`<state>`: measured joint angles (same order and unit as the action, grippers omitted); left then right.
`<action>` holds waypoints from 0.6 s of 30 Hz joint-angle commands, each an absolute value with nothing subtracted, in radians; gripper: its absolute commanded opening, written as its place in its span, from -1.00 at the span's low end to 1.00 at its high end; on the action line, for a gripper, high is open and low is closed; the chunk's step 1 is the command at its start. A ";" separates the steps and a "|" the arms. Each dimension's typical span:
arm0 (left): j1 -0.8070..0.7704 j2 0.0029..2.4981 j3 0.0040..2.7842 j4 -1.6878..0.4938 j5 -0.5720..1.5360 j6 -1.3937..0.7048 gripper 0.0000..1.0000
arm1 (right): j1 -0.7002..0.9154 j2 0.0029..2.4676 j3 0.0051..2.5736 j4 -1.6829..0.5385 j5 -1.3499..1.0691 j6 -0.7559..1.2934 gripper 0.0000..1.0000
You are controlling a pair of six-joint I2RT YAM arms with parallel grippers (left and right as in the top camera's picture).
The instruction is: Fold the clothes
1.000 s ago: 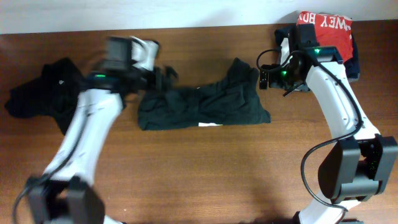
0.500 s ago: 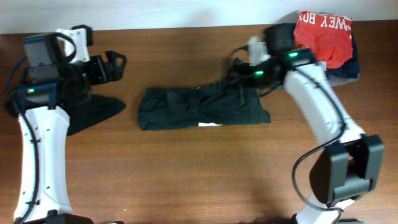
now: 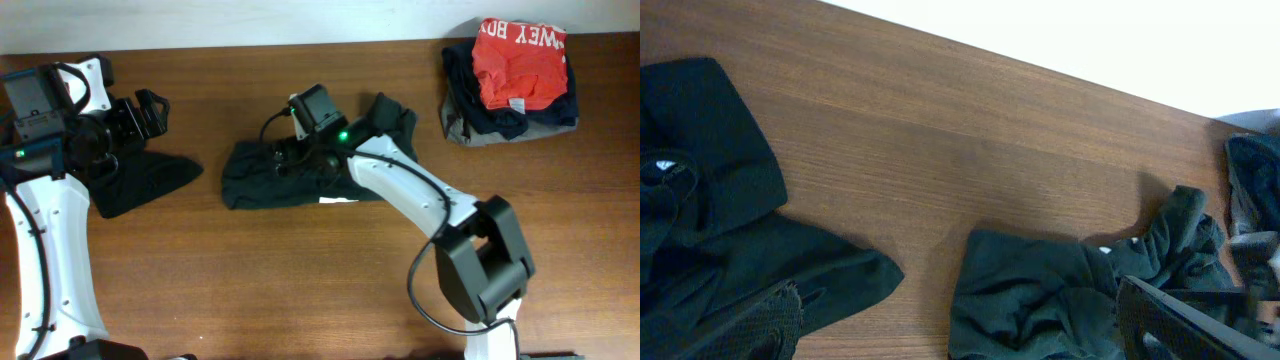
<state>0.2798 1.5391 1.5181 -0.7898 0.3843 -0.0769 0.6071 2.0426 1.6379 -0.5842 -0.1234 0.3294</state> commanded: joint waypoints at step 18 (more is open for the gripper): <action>0.281 1.544 1.520 -0.798 0.350 -0.081 0.98 | 0.634 2.053 1.668 -0.521 -0.175 0.353 0.60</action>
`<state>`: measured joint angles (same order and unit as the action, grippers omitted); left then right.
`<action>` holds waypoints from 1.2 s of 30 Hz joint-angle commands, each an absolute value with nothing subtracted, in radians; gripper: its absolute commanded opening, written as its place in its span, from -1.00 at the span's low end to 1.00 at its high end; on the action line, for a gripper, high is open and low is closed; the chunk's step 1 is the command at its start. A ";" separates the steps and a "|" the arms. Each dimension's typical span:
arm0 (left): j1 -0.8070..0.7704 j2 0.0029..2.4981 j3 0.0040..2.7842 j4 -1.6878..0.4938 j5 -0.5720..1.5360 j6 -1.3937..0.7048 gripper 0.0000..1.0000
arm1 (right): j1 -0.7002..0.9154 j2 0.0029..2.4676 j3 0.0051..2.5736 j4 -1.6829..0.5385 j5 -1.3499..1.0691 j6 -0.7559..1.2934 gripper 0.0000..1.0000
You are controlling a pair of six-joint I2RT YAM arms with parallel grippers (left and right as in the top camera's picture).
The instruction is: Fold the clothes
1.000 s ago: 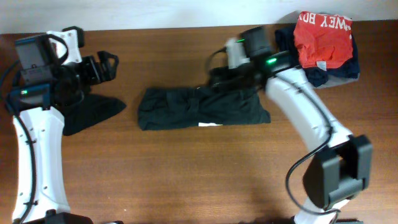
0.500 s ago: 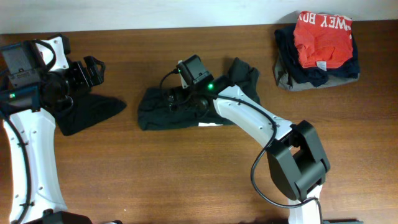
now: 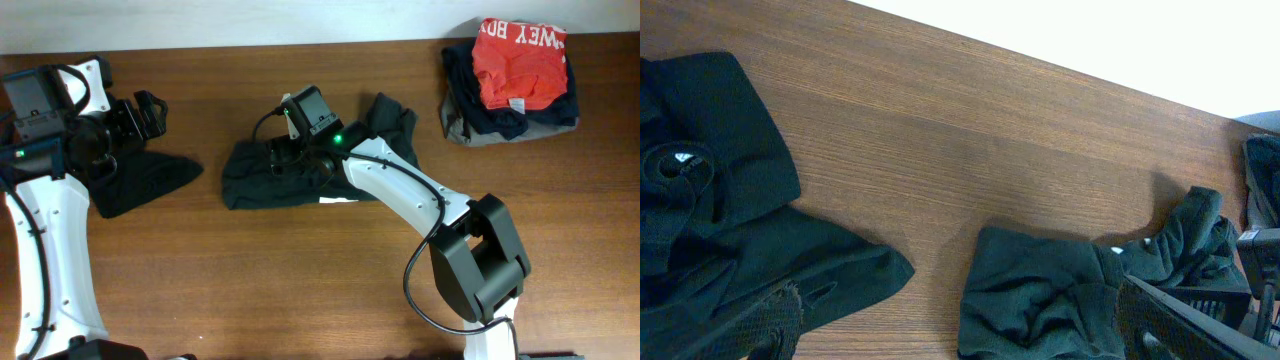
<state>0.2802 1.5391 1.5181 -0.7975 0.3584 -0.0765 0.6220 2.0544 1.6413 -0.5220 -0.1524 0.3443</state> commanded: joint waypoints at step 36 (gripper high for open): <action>0.281 1.562 1.520 -0.802 0.343 -0.078 0.98 | 0.476 2.057 1.708 -1.128 -0.048 0.345 0.79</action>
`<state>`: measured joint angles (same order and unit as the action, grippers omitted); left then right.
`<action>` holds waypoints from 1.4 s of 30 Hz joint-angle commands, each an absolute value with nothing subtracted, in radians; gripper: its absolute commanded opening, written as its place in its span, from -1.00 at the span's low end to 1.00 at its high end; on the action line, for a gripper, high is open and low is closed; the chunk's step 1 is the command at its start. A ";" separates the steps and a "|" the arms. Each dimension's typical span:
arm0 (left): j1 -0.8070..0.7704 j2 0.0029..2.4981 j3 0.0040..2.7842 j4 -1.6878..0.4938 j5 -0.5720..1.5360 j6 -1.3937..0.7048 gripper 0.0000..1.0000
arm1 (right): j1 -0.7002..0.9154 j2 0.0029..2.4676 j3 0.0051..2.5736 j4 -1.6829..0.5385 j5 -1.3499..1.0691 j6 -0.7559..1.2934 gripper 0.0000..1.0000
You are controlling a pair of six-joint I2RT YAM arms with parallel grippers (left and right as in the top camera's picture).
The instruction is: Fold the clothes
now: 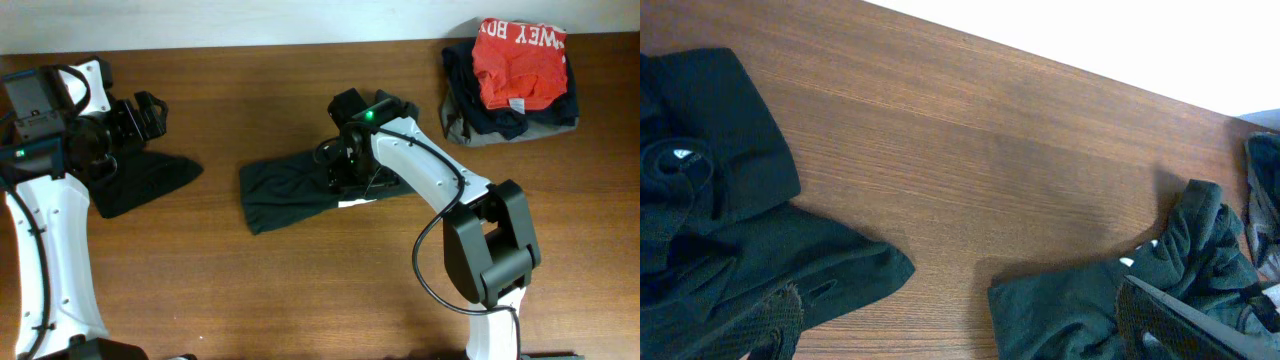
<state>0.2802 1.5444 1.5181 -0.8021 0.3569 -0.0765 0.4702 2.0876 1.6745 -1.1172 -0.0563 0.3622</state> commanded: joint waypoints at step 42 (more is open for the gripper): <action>-0.012 1.786 1.519 -0.904 0.402 0.108 0.98 | 0.369 2.289 1.829 -1.054 -0.157 0.056 -0.89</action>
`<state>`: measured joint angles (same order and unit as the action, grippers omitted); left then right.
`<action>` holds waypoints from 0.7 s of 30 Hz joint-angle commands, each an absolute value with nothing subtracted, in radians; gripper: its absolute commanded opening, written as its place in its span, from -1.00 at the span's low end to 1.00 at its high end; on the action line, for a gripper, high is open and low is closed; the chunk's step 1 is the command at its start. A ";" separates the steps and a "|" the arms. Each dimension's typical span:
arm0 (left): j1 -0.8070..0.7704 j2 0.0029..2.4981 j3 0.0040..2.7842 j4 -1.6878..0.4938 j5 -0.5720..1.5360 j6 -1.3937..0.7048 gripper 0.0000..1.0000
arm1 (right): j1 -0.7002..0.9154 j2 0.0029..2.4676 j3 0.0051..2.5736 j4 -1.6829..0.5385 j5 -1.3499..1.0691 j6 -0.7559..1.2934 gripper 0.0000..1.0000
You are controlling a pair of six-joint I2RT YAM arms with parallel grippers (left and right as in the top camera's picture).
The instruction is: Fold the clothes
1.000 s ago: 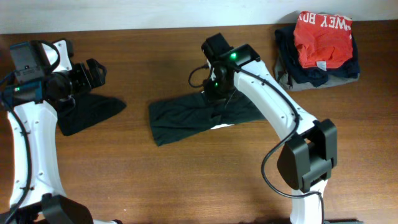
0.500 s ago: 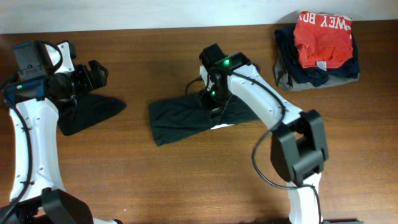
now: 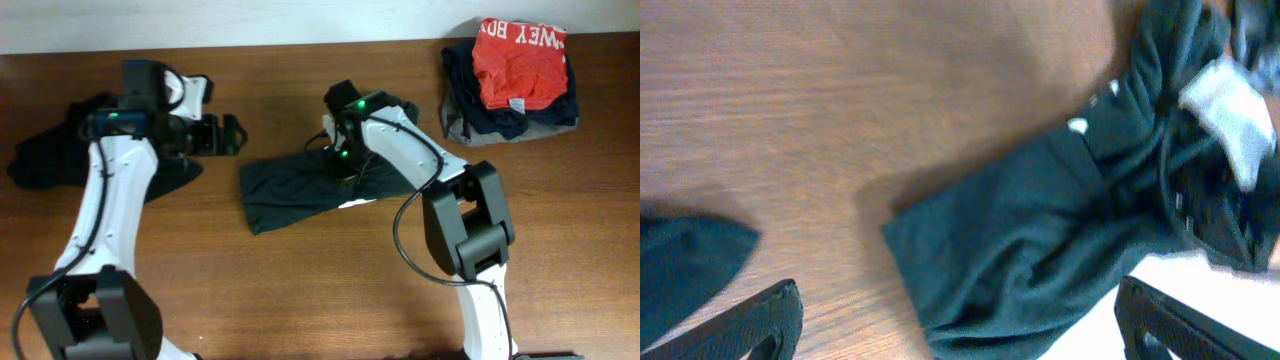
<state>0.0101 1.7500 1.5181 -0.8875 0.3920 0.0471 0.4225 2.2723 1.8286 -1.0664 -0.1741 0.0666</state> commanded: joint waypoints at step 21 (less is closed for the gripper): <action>-0.037 2.103 1.519 -0.942 0.381 0.153 0.19 | 0.233 2.276 2.339 -1.401 -0.300 -0.030 0.11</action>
